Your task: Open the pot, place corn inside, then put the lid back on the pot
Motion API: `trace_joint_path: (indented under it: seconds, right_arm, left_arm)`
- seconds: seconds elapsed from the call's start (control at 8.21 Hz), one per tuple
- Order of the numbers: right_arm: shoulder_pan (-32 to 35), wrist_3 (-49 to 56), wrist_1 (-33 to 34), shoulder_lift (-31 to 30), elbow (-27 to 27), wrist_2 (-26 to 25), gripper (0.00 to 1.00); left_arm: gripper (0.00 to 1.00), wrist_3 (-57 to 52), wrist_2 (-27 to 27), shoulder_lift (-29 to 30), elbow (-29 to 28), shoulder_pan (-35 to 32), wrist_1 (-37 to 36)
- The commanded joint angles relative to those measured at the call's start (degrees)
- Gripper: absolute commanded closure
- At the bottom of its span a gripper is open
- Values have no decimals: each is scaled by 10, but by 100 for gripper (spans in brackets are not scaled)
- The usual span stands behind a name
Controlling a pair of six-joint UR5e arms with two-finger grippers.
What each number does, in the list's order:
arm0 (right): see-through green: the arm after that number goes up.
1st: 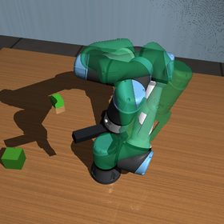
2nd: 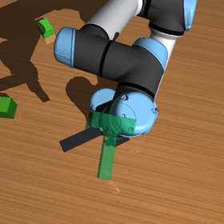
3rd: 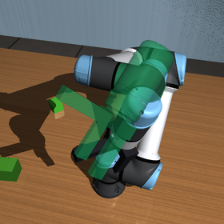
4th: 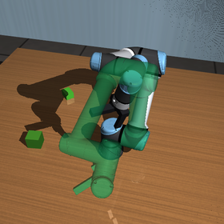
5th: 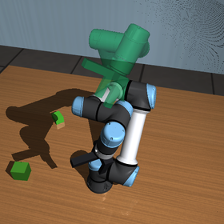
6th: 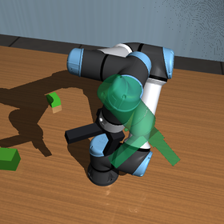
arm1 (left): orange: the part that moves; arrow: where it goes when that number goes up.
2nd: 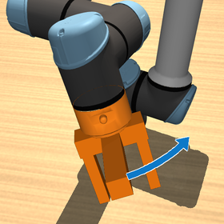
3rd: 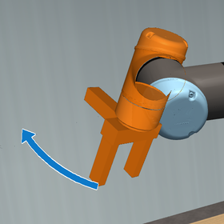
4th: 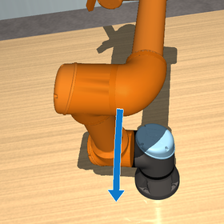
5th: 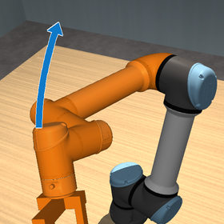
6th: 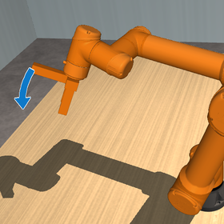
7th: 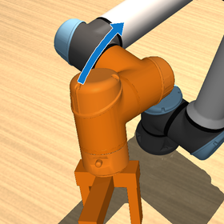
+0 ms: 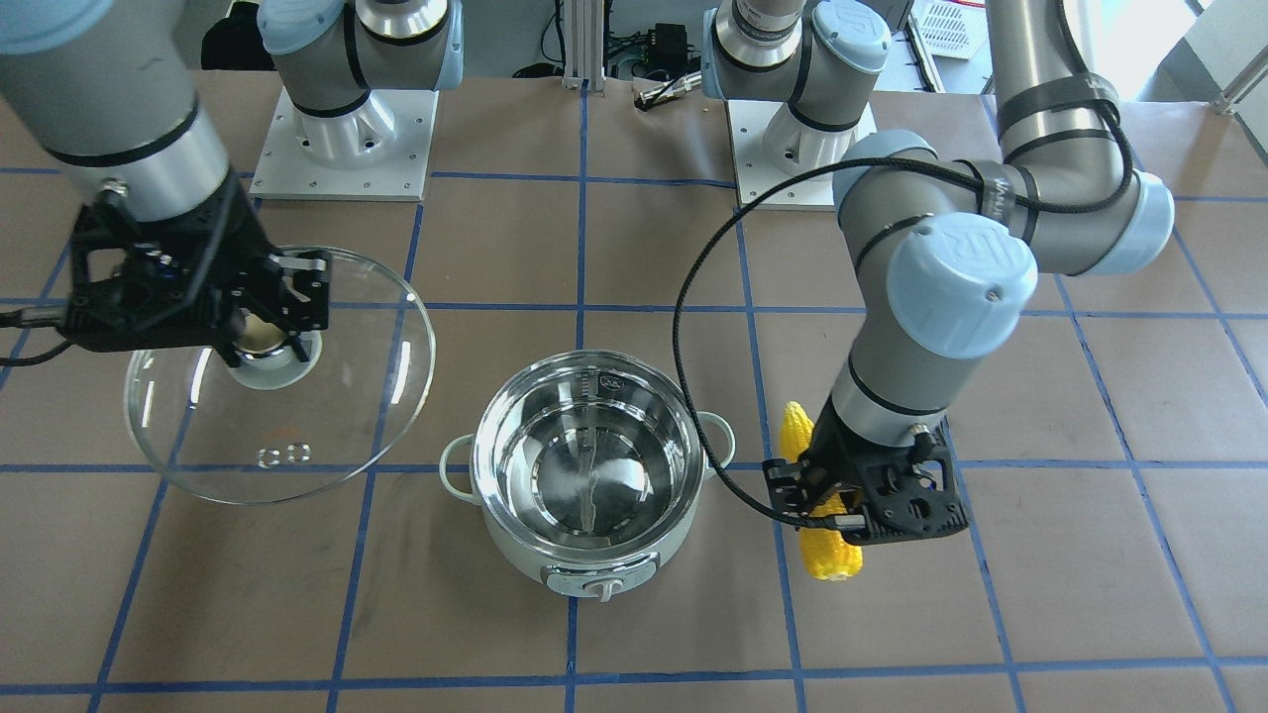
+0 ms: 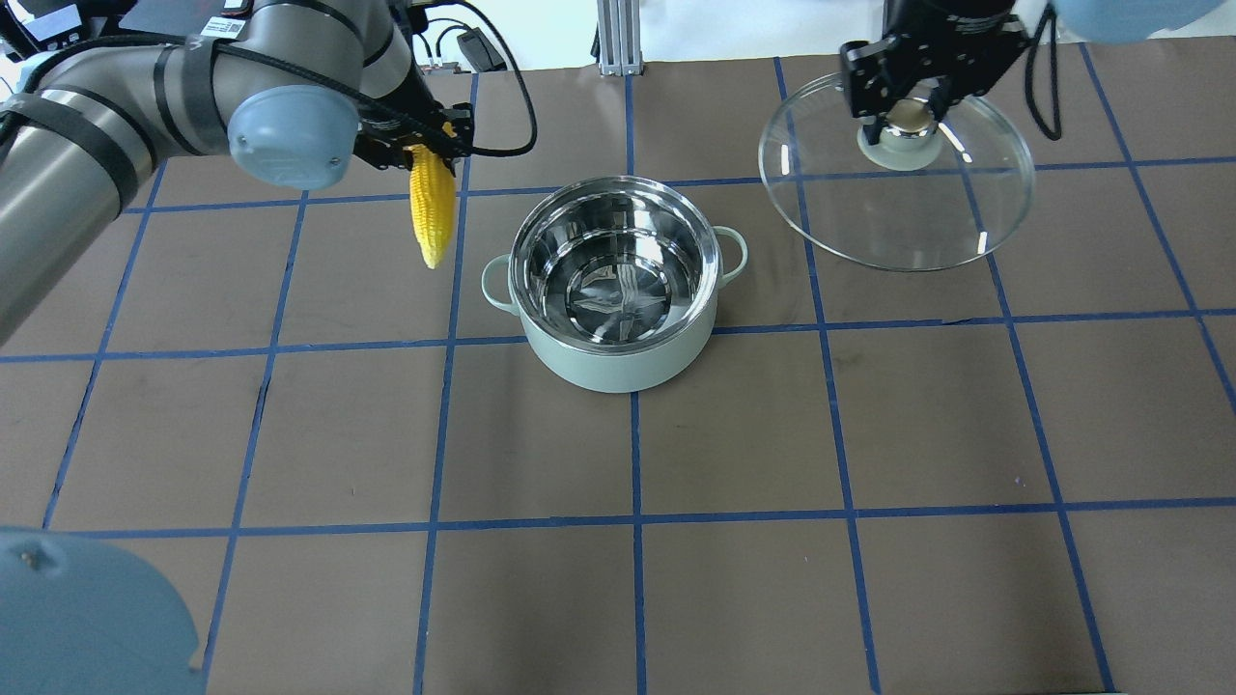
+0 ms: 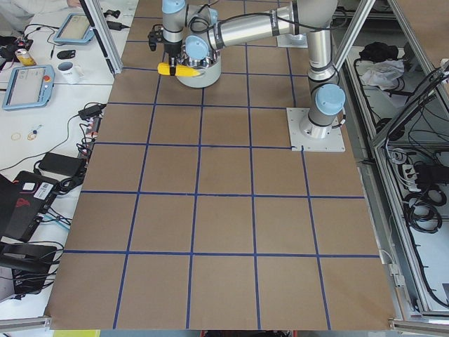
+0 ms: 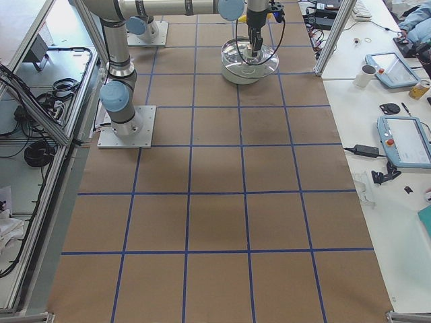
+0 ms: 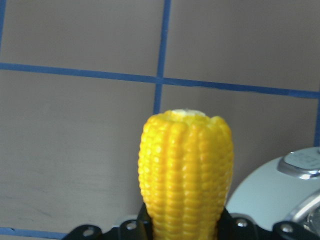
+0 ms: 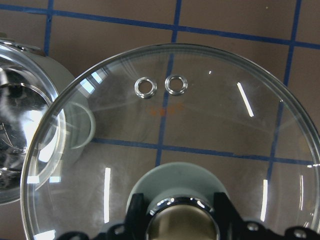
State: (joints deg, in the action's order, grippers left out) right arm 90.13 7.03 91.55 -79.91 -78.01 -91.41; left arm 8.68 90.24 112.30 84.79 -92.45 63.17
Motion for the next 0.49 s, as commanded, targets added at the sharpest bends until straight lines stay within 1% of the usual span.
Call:
trace_joint_path:
  seconds: [0.0, 0.12, 0.24, 0.37]
  right_arm:
    - [-101, 139, -28, -34, -4, -24, 90]
    - [-128, 160, -31, -34, -6, -25, 91]
    - [-133, 160, -35, -35, -7, -24, 91]
    - [-133, 160, -35, -34, -8, -23, 91]
  left_arm:
    - [100, 101, -2, -12, -9, -85, 0]
    - [100, 144, -2, -6, -7, -110, -1]
    - [100, 171, -4, -4, -7, -127, -2]
    - [100, 174, -25, -3, -4, -133, -1]
